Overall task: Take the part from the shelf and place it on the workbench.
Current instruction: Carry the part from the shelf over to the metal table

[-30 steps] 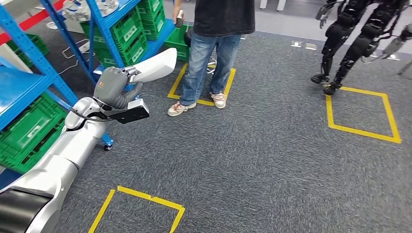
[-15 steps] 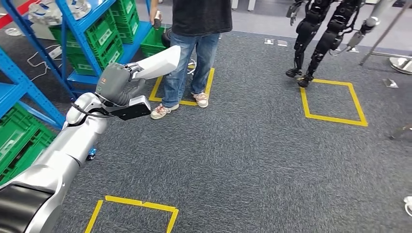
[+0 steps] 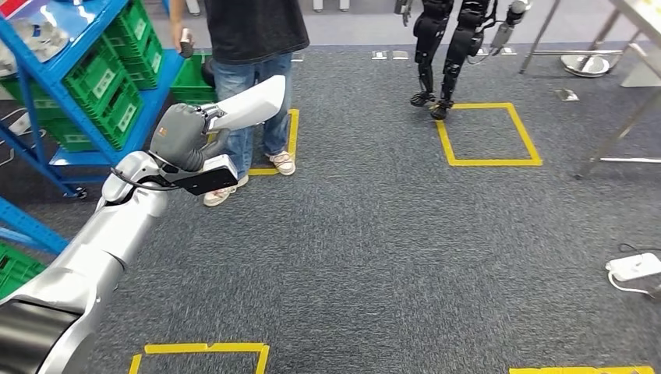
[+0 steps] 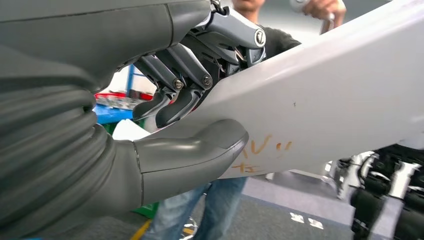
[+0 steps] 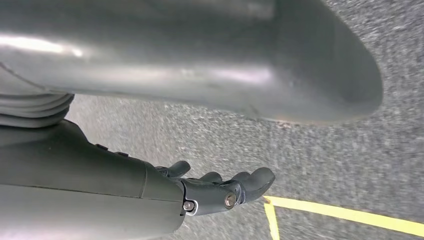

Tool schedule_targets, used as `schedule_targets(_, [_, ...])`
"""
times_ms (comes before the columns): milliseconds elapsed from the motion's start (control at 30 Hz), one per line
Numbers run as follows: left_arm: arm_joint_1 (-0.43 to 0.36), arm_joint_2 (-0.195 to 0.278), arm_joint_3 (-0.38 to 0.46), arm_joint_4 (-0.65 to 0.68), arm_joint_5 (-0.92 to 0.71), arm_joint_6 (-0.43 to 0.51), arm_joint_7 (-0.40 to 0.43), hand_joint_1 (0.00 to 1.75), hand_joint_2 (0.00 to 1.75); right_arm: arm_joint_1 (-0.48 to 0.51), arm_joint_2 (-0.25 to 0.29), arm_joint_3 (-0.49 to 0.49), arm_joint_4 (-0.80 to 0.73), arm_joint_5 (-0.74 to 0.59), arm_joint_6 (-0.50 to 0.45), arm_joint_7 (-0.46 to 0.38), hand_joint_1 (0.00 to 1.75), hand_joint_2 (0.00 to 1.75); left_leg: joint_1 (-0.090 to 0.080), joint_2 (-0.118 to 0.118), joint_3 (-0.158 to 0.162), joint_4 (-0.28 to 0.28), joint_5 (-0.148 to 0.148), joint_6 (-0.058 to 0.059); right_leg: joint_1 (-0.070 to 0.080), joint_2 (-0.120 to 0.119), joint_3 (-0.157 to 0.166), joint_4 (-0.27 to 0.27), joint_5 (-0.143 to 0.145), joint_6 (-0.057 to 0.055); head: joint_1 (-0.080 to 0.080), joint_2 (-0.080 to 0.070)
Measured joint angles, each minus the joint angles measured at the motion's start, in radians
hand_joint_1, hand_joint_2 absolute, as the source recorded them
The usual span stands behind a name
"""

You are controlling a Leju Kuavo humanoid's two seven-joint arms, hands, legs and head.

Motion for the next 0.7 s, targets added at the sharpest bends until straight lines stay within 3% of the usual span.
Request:
schedule_targets(33, [0.000,0.001,0.000,0.000,0.000,0.000,0.000,1.75,1.75,0.000,0.000,0.000,0.000,0.000,0.000,0.000,0.00,0.00,0.003,-0.008,0.026,-0.059,0.037,0.000,-0.001,0.011,0.000,0.003,-0.001,0.002,0.000,0.000])
schedule_targets(100, [-0.001,0.003,0.000,-0.001,0.000,0.000,0.000,1.75,1.75,-0.002,0.001,0.000,0.000,0.001,0.000,0.000,0.00,0.00,0.009,-0.046,0.079,-0.170,0.078,0.000,-0.002,0.032,-0.005,0.011,-0.002,0.011,0.000,0.000])
schedule_targets(167, [0.000,0.004,0.000,-0.002,0.000,0.000,0.000,1.75,1.75,-0.002,0.001,0.000,0.000,0.002,0.001,0.000,0.00,0.00,0.008,-0.066,0.099,-0.211,0.080,0.008,-0.004,0.052,-0.015,0.014,0.001,0.025,0.000,0.000])
schedule_targets(233, [-0.002,0.001,0.000,-0.004,0.000,-0.001,0.001,1.75,1.75,0.003,0.001,0.000,0.000,0.003,0.001,0.001,0.00,0.00,0.005,-0.049,0.101,-0.218,0.085,0.022,-0.008,0.064,-0.021,0.010,0.007,0.039,0.000,0.000])
schedule_targets(300, [-0.006,-0.002,0.000,-0.007,0.000,-0.002,0.002,1.75,1.75,0.005,0.002,0.000,0.000,0.003,0.002,0.000,0.00,0.00,0.006,-0.030,0.103,-0.226,0.092,0.036,-0.006,0.027,-0.038,0.041,-0.012,0.048,0.005,0.000])
schedule_targets(367, [-0.010,-0.003,0.000,-0.008,0.000,-0.004,0.002,1.75,1.75,0.001,0.002,0.000,0.000,0.003,0.002,0.000,0.00,0.00,0.004,-0.009,0.104,-0.229,0.094,0.044,-0.003,-0.026,-0.087,0.146,-0.067,0.052,0.012,0.000])
schedule_targets(433, [-0.011,-0.003,0.000,-0.007,0.000,-0.005,0.002,1.75,1.75,-0.002,0.002,0.000,0.000,0.003,0.002,0.000,0.00,0.00,0.001,0.014,0.103,-0.228,0.093,0.047,-0.004,-0.042,-0.142,0.264,-0.113,0.055,0.014,0.000])
schedule_targets(467, [-0.011,-0.003,0.000,-0.006,0.000,-0.005,0.002,1.75,1.75,-0.001,0.002,0.000,0.000,0.003,0.003,0.000,0.00,0.00,0.000,0.026,0.102,-0.228,0.093,0.048,-0.004,-0.045,-0.150,0.285,-0.114,0.055,0.015,0.000])
schedule_targets(500, [-0.011,-0.004,0.000,-0.005,0.000,-0.005,0.002,1.75,1.75,-0.001,0.002,0.000,0.000,0.003,0.003,0.000,0.00,0.00,0.000,0.037,0.102,-0.227,0.092,0.047,-0.004,-0.047,-0.140,0.268,-0.098,0.054,0.015,0.000])
schedule_targets(600, [-0.016,-0.004,0.000,-0.005,0.000,-0.004,0.002,1.75,1.75,-0.003,0.002,0.000,0.000,0.003,0.003,0.000,0.00,0.00,-0.003,0.067,0.102,-0.223,0.086,0.039,0.001,-0.082,-0.039,0.081,-0.023,0.046,0.016,0.000])
schedule_targets(667, [-0.020,-0.003,0.000,-0.005,0.000,-0.003,0.001,1.75,1.75,-0.004,0.002,0.000,0.000,0.003,0.003,0.000,0.00,0.00,-0.008,0.084,0.102,-0.222,0.082,0.031,0.008,-0.097,-0.009,0.017,-0.013,0.035,0.014,0.000])
schedule_targets(700, [-0.021,-0.005,0.000,-0.005,0.000,-0.003,0.001,1.75,1.75,-0.003,0.002,0.000,0.000,0.003,0.003,0.001,0.00,0.00,-0.010,0.091,0.103,-0.223,0.081,0.026,0.011,-0.089,-0.009,0.014,-0.013,0.029,0.013,0.000])
